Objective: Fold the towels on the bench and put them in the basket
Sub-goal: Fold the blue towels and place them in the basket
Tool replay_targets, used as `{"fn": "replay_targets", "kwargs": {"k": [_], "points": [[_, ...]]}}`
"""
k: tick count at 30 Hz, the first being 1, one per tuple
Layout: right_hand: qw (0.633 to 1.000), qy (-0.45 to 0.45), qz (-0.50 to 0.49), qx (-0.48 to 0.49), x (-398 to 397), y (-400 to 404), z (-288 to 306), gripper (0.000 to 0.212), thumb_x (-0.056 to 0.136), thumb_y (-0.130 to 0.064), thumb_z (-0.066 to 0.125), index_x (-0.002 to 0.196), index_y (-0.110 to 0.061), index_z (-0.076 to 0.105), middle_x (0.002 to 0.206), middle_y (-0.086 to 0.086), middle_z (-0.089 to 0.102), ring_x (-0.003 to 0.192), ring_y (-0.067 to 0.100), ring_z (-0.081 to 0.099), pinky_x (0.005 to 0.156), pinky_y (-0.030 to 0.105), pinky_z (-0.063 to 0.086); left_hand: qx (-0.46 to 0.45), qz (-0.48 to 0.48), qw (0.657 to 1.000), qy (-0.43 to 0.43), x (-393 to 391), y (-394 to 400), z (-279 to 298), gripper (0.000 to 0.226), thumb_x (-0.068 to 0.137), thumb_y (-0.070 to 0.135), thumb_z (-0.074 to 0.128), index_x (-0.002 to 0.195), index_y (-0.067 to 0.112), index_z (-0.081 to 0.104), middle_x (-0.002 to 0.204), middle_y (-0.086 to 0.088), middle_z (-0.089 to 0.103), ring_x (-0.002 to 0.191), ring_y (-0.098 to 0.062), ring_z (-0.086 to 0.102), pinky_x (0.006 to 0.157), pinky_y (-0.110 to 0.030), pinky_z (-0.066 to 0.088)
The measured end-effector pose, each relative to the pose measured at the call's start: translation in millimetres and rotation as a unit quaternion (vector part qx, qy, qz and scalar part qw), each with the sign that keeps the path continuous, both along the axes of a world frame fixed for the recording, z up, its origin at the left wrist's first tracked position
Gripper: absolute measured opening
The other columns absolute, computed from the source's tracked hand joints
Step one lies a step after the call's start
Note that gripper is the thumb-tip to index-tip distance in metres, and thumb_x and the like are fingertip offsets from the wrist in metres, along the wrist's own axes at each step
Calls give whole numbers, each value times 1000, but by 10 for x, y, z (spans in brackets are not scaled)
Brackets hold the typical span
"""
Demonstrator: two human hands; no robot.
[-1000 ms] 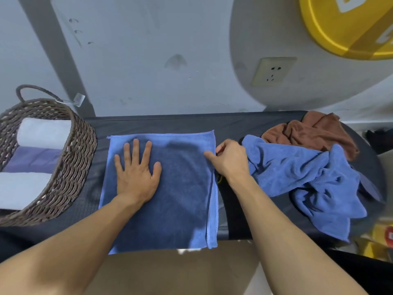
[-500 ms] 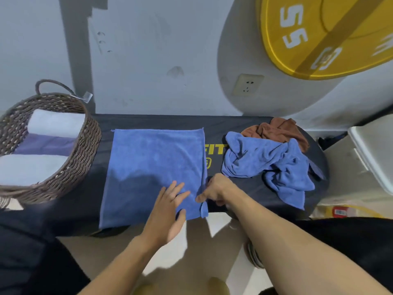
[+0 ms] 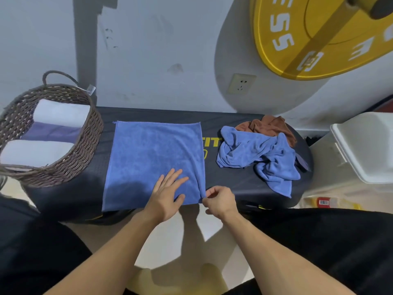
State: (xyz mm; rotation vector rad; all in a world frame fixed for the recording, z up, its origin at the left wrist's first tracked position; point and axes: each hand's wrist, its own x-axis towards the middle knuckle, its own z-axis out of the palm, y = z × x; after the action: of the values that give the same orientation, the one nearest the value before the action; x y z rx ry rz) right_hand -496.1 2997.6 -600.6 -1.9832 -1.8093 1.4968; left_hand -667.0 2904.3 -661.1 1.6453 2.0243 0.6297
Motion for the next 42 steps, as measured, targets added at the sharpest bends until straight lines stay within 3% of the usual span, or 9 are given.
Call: {"fn": "replay_targets", "kwargs": {"k": [10, 13, 19, 21, 25, 28, 32, 37, 42], "points": [[989, 139, 38, -40, 53, 236, 65, 20, 75, 10, 68, 74, -10, 65, 59, 2, 58, 54, 15, 52, 54, 23, 48, 51, -5, 998, -21, -2, -16, -5, 51, 97, 23, 56, 147, 24, 43, 159, 13, 19, 148, -3, 0, 118, -23, -10], [991, 88, 99, -25, 103, 273, 79, 20, 75, 6, 68, 75, -14, 62, 66, 2, 59, 59, 16, 51, 60, 27, 46, 50, -9, 998, -24, -12, -18, 8, 52, 97, 26, 53, 147, 24, 43, 159, 13, 19, 148, -2, -1, 117, -21, -12], [969, -70, 236, 30, 58, 321, 155, 12, 75, -18, 72, 71, -20, 61, 67, -7, 61, 60, 9, 54, 50, 21, 38, 43, -12, 999, -25, -25, -27, -2, 52, 97, 25, 54, 147, 24, 41, 161, 10, 20, 147, 1, -5, 116, -20, -13], [972, -74, 224, 1, 48, 302, 176, 7, 80, -21, 69, 77, -16, 65, 70, -3, 65, 65, 14, 60, 54, 23, 44, 42, -11, 999, -20, -25, -33, 4, 52, 97, 23, 55, 148, 24, 41, 162, 8, 20, 148, -1, -4, 116, -20, -13], [983, -95, 156, 16, 8, 302, 180, 36, 94, -33, 53, 84, -2, 69, 63, 8, 72, 64, 19, 64, 53, 25, 47, 26, -17, 999, -28, -28, -13, 69, 54, 96, 21, 58, 147, 21, 42, 162, 5, 22, 151, -10, 3, 117, -24, -9], [977, -132, 148, 77, -33, 331, 134, 40, 91, -35, 58, 73, -3, 74, 61, 8, 72, 62, 18, 66, 61, 30, 57, 13, 34, 998, -46, -90, -41, 204, 50, 91, 17, 63, 141, 14, 52, 155, -5, 38, 149, -24, 23, 119, -33, 14], [982, -110, 114, 103, -125, 301, 44, 41, 83, -40, 71, 64, -3, 72, 65, 10, 71, 66, 23, 65, 61, 33, 55, 14, 141, 989, 50, -420, -390, 258, 44, 86, 18, 70, 128, 9, 63, 138, -10, 53, 130, -31, 49, 109, -46, 40], [983, -110, 118, 91, -288, 296, 5, 33, 80, -28, 72, 65, 0, 64, 66, 13, 65, 65, 23, 61, 60, 32, 52, -9, 134, 990, 52, -740, -781, 186, 50, 84, 20, 74, 132, 15, 60, 147, -4, 47, 139, -24, 41, 114, -46, 35], [996, -32, 58, 59, -325, 299, 17, 30, 70, -31, 77, 61, -16, 54, 62, -4, 60, 62, 13, 56, 51, 26, 44, -4, 148, 989, 15, -761, -767, 172, 50, 81, 17, 76, 129, 19, 61, 147, 0, 45, 137, -21, 41, 114, -40, 32]]}}
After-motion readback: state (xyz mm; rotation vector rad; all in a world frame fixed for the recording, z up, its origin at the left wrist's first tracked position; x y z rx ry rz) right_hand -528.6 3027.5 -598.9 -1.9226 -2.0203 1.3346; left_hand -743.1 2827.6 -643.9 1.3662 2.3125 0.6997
